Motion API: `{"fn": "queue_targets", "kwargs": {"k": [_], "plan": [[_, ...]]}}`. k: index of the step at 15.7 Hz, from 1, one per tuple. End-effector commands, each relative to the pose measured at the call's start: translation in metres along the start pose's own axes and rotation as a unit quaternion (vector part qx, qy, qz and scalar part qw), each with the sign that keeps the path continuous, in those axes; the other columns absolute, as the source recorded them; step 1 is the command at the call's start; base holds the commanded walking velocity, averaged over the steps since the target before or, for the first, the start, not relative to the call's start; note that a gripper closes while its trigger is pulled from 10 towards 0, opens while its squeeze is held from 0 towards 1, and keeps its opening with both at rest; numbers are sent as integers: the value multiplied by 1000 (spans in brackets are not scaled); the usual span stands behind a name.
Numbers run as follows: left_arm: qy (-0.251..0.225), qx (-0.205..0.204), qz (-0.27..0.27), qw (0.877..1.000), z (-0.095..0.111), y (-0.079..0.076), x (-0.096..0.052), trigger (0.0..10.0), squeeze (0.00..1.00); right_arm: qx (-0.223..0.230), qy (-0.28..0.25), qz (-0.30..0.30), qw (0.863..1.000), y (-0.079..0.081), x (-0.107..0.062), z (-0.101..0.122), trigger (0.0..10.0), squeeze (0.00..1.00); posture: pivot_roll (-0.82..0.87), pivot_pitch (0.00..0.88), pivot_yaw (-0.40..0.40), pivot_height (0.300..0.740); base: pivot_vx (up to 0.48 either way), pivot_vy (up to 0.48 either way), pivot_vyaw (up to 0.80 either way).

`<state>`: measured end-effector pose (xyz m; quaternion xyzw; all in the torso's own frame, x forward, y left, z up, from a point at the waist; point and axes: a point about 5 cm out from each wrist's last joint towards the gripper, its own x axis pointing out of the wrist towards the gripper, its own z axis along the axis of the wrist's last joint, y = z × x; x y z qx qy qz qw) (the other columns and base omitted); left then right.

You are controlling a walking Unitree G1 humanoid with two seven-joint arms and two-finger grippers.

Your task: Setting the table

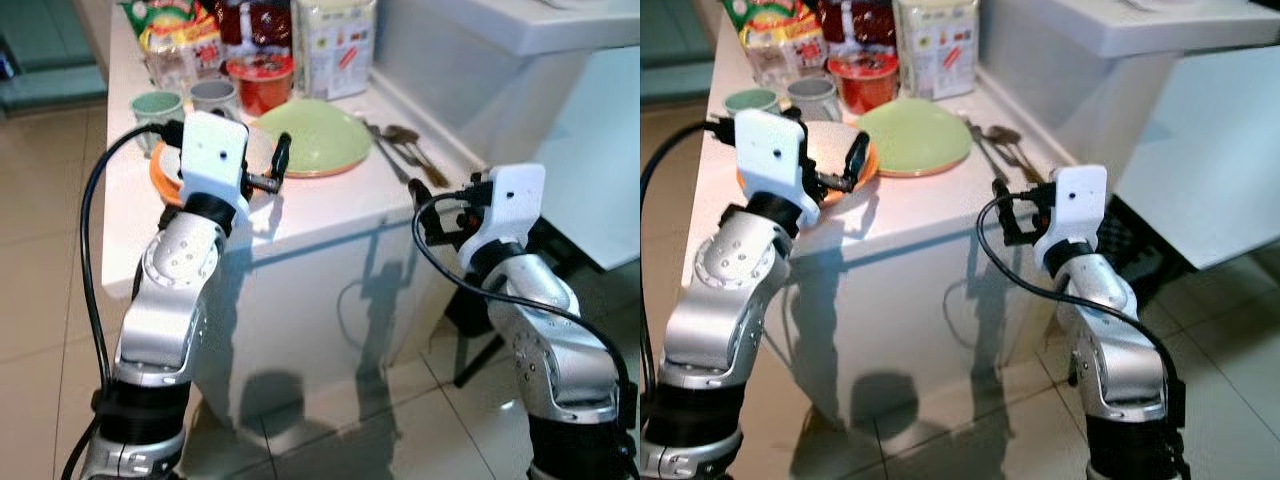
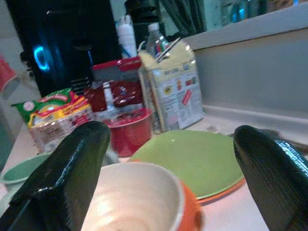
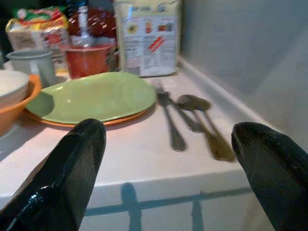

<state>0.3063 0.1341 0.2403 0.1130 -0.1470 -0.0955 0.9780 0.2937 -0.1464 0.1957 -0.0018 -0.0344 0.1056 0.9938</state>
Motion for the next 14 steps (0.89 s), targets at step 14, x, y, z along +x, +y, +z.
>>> {"fn": "queue_targets", "kwargs": {"k": [14], "plan": [[-9,-5,-9,1000,6,-3,3,10000,0,27,-14,-18,999,-6,3,7,10000,0,14,0,-10,740,297,0,-164]]}}
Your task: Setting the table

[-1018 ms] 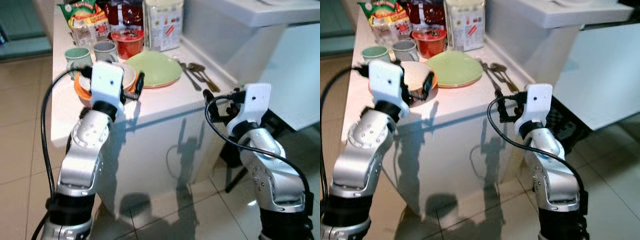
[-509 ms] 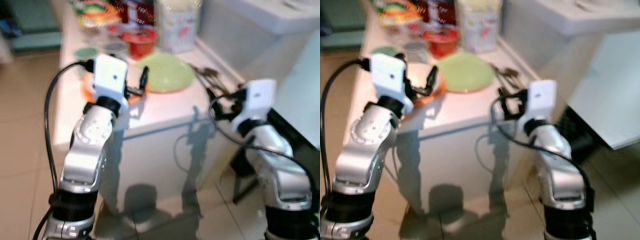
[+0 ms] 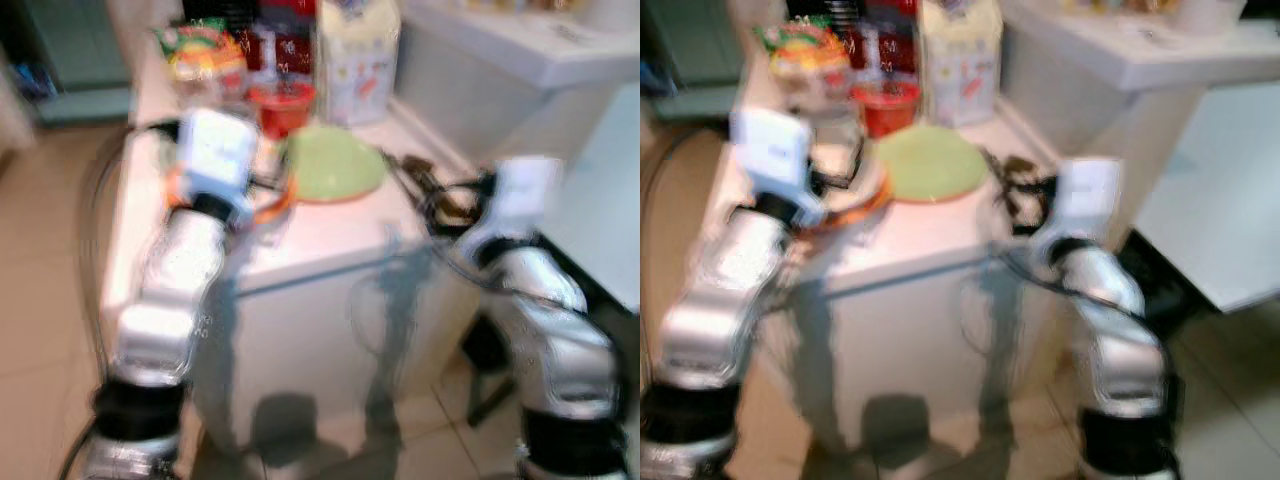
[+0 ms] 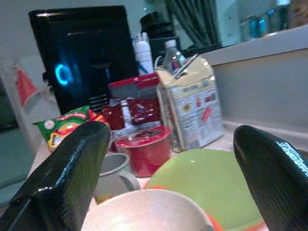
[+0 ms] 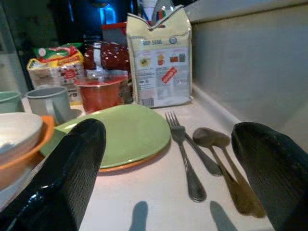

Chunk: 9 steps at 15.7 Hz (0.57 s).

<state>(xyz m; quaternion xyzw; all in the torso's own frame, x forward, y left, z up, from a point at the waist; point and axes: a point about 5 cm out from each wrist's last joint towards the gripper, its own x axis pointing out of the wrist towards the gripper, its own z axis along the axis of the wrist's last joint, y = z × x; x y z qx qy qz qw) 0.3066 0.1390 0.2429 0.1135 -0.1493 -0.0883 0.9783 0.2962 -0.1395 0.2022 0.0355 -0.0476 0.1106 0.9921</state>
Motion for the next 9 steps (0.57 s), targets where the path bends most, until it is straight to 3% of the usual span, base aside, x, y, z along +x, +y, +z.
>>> {"fn": "queue_targets", "kwargs": {"k": [1,9], "plan": [[-9,-7,-16,1000,5,-9,3,10000,0,-9,3,-22,1000,-12,-2,1,10000,0,14,0,-9,740,296,0,-800],[-12,-4,-9,1000,7,-5,3,10000,0,-31,16,1,999,-8,-1,-1,10000,0,15,0,-11,740,296,0,0]]}}
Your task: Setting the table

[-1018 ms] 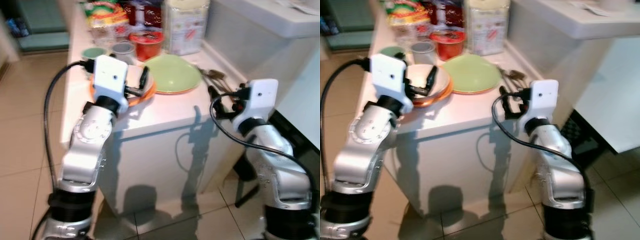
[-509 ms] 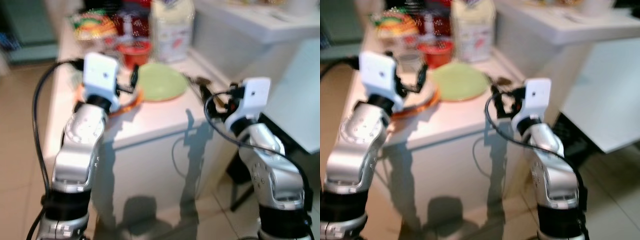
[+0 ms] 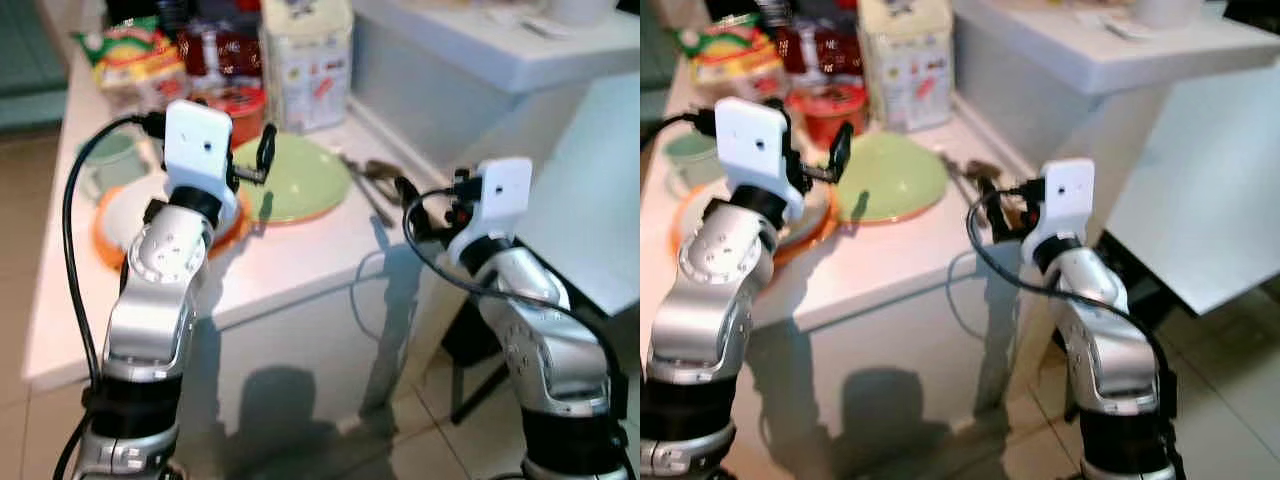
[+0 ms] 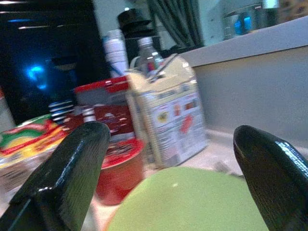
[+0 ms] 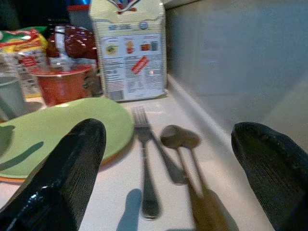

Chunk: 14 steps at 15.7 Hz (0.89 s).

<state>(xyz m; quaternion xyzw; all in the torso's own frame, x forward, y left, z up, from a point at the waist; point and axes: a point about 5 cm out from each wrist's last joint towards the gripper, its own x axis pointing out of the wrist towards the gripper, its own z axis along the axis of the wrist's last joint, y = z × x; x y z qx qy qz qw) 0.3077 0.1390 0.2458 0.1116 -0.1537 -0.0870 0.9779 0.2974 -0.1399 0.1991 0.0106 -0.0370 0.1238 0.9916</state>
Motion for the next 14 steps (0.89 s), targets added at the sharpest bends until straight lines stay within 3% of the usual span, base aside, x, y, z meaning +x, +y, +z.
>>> {"fn": "queue_targets", "kwargs": {"k": [1,5,8,13,14], "plan": [[-8,-3,-11,1000,5,-6,2,10000,0,-11,4,-11,1000,-7,-2,1,10000,0,15,0,-12,740,300,0,0],[-8,-1,-13,1000,5,-6,1,10000,0,-12,10,-4,1000,-5,-2,-1,10000,0,17,0,-10,740,298,0,502],[-4,1,-18,1000,5,-6,1,10000,0,7,16,4,1000,-5,-3,-4,10000,0,16,0,-8,740,280,0,0],[2,2,-40,999,4,-9,-1,10000,0,20,22,23,999,-2,-3,-5,10000,0,23,0,-20,740,0,0,0],[-1,12,-58,998,6,-9,-2,10000,0,47,37,19,998,-5,4,-9,10000,0,25,0,-23,740,0,0,0]]}}
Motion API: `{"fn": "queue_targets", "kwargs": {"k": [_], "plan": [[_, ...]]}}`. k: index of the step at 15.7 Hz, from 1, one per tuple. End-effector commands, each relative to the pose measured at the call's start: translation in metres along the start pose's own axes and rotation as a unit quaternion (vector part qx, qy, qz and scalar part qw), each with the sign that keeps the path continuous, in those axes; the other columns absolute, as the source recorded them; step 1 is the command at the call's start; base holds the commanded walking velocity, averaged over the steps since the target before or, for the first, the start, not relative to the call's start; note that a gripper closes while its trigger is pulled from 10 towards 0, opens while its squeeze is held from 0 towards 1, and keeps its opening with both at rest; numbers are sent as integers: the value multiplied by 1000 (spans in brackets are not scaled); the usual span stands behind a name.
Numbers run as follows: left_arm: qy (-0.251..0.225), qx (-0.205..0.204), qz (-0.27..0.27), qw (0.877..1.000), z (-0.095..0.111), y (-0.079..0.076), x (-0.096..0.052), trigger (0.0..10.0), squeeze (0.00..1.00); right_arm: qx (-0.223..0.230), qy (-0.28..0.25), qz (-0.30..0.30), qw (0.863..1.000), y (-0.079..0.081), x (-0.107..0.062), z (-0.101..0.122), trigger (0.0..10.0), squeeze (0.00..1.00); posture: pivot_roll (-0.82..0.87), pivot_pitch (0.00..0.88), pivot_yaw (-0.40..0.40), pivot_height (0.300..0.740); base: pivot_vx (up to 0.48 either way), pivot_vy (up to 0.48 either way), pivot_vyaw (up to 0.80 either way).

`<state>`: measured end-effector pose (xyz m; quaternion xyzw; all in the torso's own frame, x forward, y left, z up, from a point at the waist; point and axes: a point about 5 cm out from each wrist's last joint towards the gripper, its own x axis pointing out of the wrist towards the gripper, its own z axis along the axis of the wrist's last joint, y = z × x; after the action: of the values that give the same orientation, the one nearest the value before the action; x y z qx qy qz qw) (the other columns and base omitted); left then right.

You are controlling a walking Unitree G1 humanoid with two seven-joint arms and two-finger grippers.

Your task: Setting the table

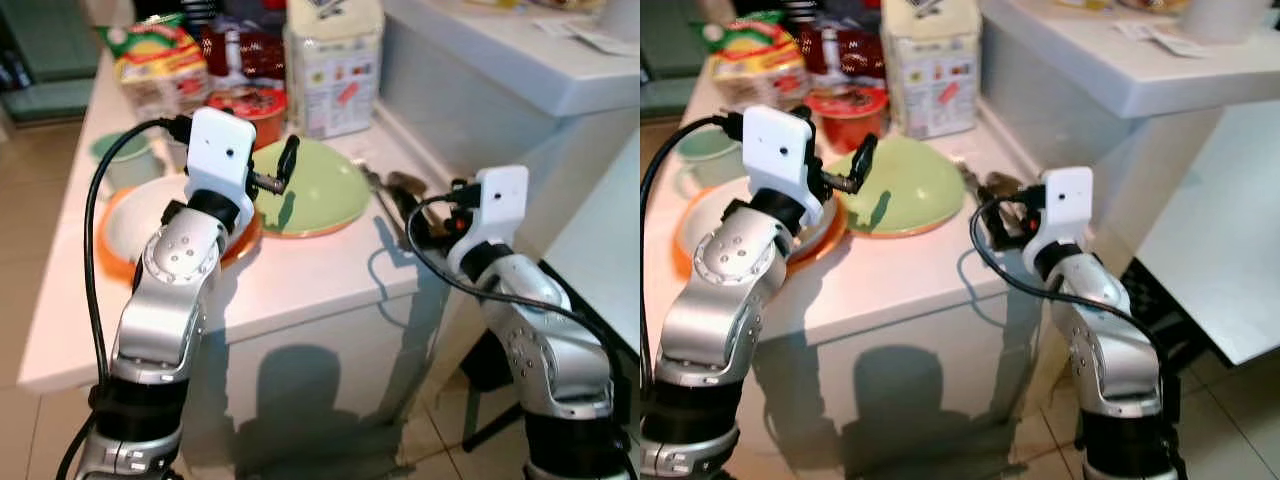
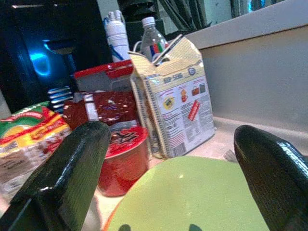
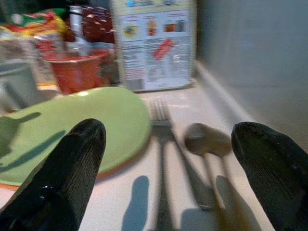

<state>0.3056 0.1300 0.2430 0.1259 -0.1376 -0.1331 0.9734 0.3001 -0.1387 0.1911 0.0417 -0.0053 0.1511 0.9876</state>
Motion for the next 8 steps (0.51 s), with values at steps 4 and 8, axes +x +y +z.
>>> {"fn": "queue_targets", "kwargs": {"k": [4,8], "plan": [[-10,16,-49,999,9,-6,-3,10000,0,79,56,3,995,-11,31,-15,10000,1000,16,0,-32,740,0,0,0],[-3,20,-64,998,10,-10,-6,10000,0,95,97,61,989,0,70,-11,10000,1000,29,0,-59,740,0,0,0]]}}
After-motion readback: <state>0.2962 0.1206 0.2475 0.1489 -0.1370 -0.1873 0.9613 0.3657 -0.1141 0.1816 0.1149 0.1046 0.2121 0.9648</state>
